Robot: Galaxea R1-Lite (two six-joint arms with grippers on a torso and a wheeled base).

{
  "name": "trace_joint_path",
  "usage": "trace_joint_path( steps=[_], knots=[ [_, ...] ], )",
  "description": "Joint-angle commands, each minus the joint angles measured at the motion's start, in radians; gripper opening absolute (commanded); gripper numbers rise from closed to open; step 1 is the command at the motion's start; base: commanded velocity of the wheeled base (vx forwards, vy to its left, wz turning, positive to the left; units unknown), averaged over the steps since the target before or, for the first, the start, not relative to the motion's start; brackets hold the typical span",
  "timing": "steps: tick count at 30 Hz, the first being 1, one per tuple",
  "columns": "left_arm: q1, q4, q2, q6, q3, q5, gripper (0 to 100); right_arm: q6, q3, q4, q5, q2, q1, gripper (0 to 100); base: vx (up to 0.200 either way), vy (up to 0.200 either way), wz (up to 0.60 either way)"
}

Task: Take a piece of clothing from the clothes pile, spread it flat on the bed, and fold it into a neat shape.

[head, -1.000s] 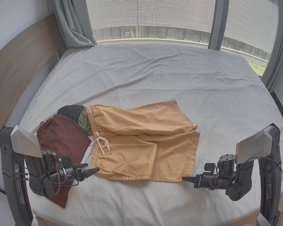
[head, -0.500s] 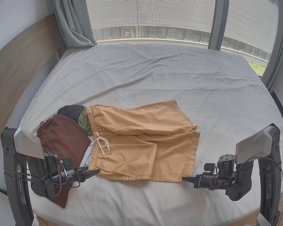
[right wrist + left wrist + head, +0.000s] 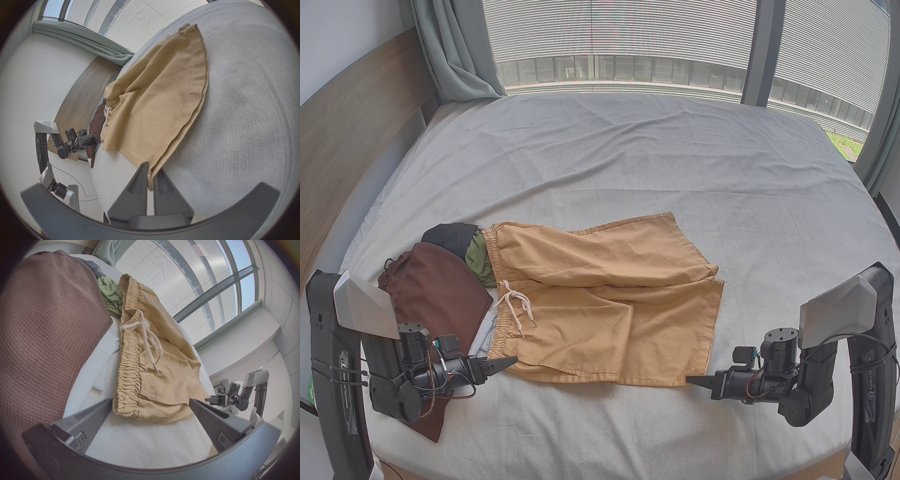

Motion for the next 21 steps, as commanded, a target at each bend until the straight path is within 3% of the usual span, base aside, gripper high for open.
trace_joint_path(
  steps=[1, 4, 5, 16, 21],
  knots=[
    [-0.003, 0.0, 0.012, 0.0, -0.011, 0.009, 100, -0.001, 0.001, 0.0, -0.001, 0.002, 0.002, 0, 0.0, 0.0, 0.0],
    [-0.003, 0.0, 0.012, 0.0, -0.011, 0.012, 100, -0.014, 0.001, 0.0, -0.001, 0.002, -0.001, 0, 0.0, 0.0, 0.0],
    [-0.003, 0.0, 0.012, 0.0, -0.011, 0.012, 0, -0.017, 0.001, 0.0, 0.001, 0.002, -0.001, 0, 0.0, 0.0, 0.0],
    [-0.002, -0.001, 0.023, 0.003, -0.023, 0.012, 0, -0.024, 0.01, 0.0, -0.001, 0.002, -0.001, 0, 0.0, 0.0, 0.0],
    [-0.003, -0.001, 0.021, 0.006, -0.017, 0.01, 0, -0.109, 0.055, 0.0, 0.002, -0.005, -0.03, 0, 0.0, 0.0, 0.0]
  ],
)
